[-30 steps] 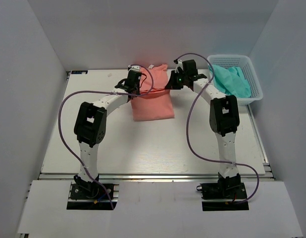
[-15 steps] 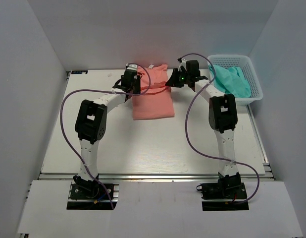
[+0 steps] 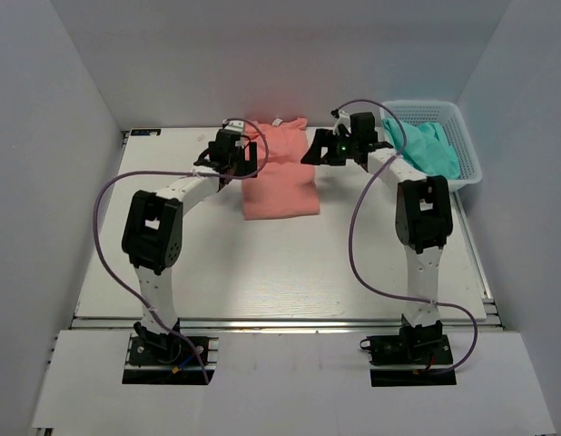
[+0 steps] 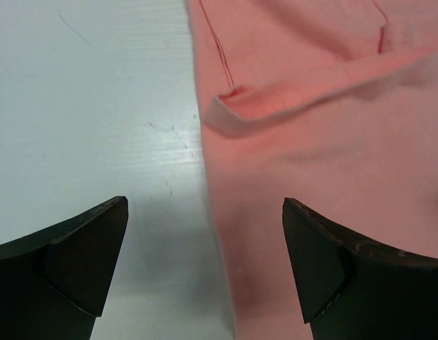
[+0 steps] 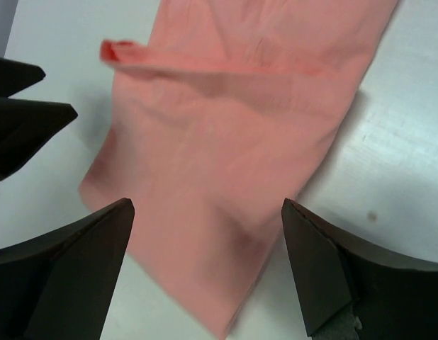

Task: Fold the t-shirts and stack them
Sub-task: Fold the folded rectangular tshirt in 1/3 of the way, then grab one side of the 2/3 rectangular tshirt with both arms

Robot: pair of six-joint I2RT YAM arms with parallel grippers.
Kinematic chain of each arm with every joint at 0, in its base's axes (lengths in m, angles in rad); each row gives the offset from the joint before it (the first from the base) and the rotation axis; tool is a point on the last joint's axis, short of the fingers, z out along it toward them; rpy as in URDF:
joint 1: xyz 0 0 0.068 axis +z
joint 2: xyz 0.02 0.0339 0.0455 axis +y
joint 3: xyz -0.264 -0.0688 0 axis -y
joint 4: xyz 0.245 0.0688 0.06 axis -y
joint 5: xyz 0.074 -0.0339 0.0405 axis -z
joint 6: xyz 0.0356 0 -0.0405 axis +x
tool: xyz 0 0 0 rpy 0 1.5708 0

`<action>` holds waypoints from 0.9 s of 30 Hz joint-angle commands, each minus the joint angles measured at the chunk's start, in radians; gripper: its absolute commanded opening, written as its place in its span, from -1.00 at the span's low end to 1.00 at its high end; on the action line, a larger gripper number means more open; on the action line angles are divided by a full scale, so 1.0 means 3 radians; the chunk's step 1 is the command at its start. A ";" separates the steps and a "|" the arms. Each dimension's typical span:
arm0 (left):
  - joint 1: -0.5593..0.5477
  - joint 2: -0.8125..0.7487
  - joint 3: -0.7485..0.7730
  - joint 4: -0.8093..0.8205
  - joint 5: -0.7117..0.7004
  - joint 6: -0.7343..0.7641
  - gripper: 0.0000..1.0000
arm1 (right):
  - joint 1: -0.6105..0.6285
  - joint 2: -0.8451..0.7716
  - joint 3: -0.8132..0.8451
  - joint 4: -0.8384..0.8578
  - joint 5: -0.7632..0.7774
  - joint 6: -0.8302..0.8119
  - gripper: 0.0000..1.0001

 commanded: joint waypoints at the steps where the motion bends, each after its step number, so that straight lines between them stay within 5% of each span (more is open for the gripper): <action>1: -0.0055 -0.0502 -0.0331 -0.0137 0.0265 -0.0117 1.00 | 0.0036 -0.0465 -0.0383 -0.0083 -0.0085 -0.0145 0.81; 6: -0.0055 -0.0804 -0.1041 0.0117 0.0557 -0.0332 1.00 | 0.0061 -0.0824 -0.1278 0.0004 -0.0023 -0.0115 0.81; 11: -0.0086 -0.0703 -0.1176 0.0154 0.0664 -0.0434 1.00 | 0.0056 -0.0834 -0.1560 -0.0047 0.0053 -0.0028 0.81; 27: -0.0086 -0.0360 -0.1309 0.0261 0.1150 -0.0501 0.30 | 0.0056 -0.0487 -0.1729 0.0218 -0.0075 0.0366 0.28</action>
